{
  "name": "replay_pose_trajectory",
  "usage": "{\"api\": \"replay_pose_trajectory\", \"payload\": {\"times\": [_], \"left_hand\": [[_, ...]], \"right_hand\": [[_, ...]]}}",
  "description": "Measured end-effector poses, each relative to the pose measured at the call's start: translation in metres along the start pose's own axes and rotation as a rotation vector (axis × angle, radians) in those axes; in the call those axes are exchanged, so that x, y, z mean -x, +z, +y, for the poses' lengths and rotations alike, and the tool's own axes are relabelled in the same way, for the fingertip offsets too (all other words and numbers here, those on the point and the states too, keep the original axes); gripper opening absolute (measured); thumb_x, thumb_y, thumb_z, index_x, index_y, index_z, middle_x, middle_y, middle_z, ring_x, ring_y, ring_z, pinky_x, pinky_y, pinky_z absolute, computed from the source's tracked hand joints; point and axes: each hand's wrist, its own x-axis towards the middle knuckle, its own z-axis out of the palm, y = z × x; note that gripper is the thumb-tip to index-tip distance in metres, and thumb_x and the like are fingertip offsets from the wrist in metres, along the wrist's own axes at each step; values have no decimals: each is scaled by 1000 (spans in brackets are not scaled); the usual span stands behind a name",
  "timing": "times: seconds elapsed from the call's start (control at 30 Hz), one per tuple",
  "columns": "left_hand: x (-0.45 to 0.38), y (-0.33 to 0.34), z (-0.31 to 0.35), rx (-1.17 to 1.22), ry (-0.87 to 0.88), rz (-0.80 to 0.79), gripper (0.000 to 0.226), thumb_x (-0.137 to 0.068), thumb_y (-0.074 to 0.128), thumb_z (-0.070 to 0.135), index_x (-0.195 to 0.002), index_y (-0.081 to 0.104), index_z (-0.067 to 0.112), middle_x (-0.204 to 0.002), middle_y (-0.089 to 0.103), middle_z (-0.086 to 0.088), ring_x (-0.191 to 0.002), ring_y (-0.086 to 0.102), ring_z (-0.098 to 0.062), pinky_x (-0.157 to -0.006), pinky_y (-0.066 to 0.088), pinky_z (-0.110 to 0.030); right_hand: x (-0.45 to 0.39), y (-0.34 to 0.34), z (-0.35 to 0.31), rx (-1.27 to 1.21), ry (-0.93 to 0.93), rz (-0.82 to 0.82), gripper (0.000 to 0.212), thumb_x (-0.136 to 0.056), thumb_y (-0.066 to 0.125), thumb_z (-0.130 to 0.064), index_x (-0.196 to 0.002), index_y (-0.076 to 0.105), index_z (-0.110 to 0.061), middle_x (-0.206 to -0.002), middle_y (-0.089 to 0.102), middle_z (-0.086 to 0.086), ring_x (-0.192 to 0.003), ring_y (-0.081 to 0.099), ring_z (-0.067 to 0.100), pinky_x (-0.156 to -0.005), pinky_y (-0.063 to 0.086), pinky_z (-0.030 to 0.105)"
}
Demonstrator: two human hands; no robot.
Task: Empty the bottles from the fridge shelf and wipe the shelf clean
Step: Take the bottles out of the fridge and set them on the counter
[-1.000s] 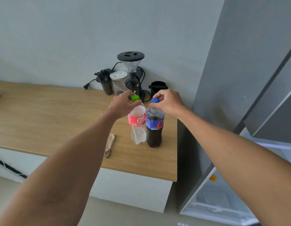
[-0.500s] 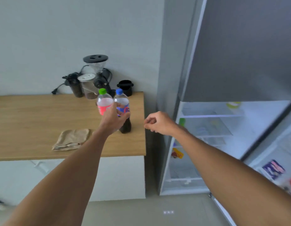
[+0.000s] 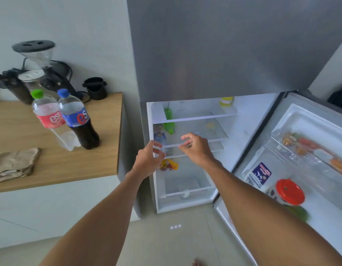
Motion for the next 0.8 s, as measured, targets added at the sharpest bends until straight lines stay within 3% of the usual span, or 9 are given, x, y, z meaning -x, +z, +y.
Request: {"api": "replay_pose_trajectory", "payload": {"times": [0.1, 0.27, 0.33, 0.43, 0.53, 0.63, 0.73, 0.8], "left_hand": [[-31, 41, 9, 62, -43, 71, 22, -94, 67, 31, -113, 57, 34, -103, 67, 13, -77, 75, -20, -58, 62, -33], [-94, 104, -1, 64, -136, 216, 36, -95, 67, 25, -128, 53, 24, -119, 63, 5, -97, 65, -19, -61, 46, -15], [-124, 122, -12, 67, -165, 260, 41, -95, 67, 24, -133, 50, 22, -122, 57, 5, -110, 60, -18, -76, 44, -19], [-167, 143, -33, 86, -239, 361, 46, -95, 65, 25, -138, 47, 26, -131, 51, 3, -106, 57, -17, -89, 47, -30], [-197, 157, -50, 67, -294, 462, 50, -96, 64, 28, -141, 43, 30, -139, 47, -1, -110, 64, -27, -89, 50, -35], [-230, 173, -68, 16, -318, 543, 49, -96, 64, 33, -140, 45, 27, -142, 49, -3, -115, 64, -30, -90, 48, -39], [-257, 179, -85, 93, -368, 657, 38, -95, 67, 33, -128, 50, 27, -126, 63, -2, -110, 67, -31, -84, 48, -39], [-268, 180, -96, 169, -358, 695, 34, -94, 68, 32, -120, 47, 37, -113, 69, 7, -98, 71, -29, -81, 53, -36]], "right_hand": [[-39, 1, 36, -36, -14, 29, 24, -82, 76, -24, -104, 71, -17, -85, 74, 0, -72, 69, 10, -63, 48, 13], [-109, 24, 86, -33, -84, -29, 31, -82, 77, -25, -111, 68, -18, -89, 70, -1, -74, 68, 11, -72, 57, 25], [-141, 38, 106, -52, -97, -54, 35, -82, 78, -26, -115, 65, -22, -90, 67, 0, -74, 68, 13, -71, 57, 26], [-184, 68, 140, -69, -109, -102, 38, -82, 78, -27, -116, 64, -22, -93, 67, 1, -74, 66, 11, -67, 53, 22], [-213, 98, 163, -70, -133, -147, 40, -83, 77, -28, -121, 63, -23, -101, 63, 2, -76, 63, 11, -63, 46, 12], [-235, 128, 180, -57, -191, -149, 44, -83, 77, -31, -124, 60, -28, -109, 56, 2, -82, 64, 12, -69, 49, 14], [-251, 154, 189, -73, -250, -124, 44, -81, 80, -31, -120, 61, -30, -108, 55, 4, -79, 66, 13, -77, 55, 25], [-260, 169, 191, -88, -283, -71, 41, -78, 83, -28, -115, 65, -28, -102, 56, 5, -77, 66, 16, -78, 56, 28]]}}
